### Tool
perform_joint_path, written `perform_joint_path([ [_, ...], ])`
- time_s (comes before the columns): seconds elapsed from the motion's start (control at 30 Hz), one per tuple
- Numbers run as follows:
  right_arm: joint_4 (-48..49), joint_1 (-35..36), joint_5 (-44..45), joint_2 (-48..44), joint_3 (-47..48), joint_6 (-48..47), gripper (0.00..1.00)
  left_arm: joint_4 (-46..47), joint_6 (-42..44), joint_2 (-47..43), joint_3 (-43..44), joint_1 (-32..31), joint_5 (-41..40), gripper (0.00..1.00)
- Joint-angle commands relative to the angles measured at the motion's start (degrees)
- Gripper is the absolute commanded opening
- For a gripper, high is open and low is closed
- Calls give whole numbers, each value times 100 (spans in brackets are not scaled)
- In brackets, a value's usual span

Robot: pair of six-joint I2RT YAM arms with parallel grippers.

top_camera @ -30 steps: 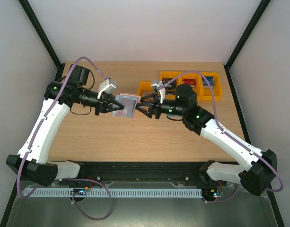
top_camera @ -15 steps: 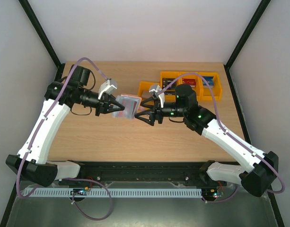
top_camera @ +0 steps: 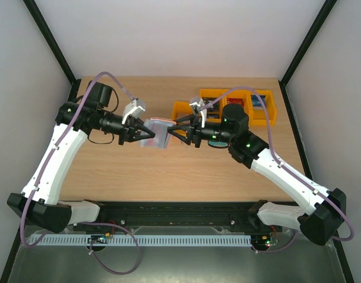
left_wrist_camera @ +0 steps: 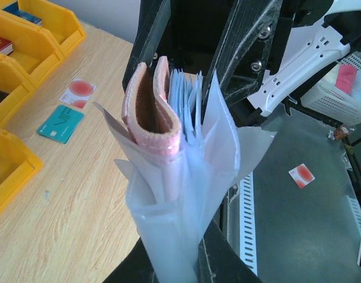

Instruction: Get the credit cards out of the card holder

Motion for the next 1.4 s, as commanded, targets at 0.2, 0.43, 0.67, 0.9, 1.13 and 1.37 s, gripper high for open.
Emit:
perform_joint_path([
  [0.2, 178, -6, -30, 244, -87, 92, 37, -196, 380, -123, -8, -23, 452, 2],
  [0.43, 542, 19, -444, 469, -91, 336, 42, -240, 459, -106, 1, -27, 540, 2],
  [0.67, 1319, 51, -743, 477, -208, 785, 30, -336, 592, -111, 23, -16, 622, 2],
  [0.9, 1049, 40, -294, 309, -273, 727, 2, -95, 359, -150, 4, 19, 410, 41],
  [1.13, 231, 161, 1477, 499, 66, 1237, 2, 1002, -750, -145, -144, 6, -1693, 99],
  [1.37, 284, 704, 2176, 729, 401, 1493, 2, 1613, -1096, 137, -303, -499, -2944, 99],
])
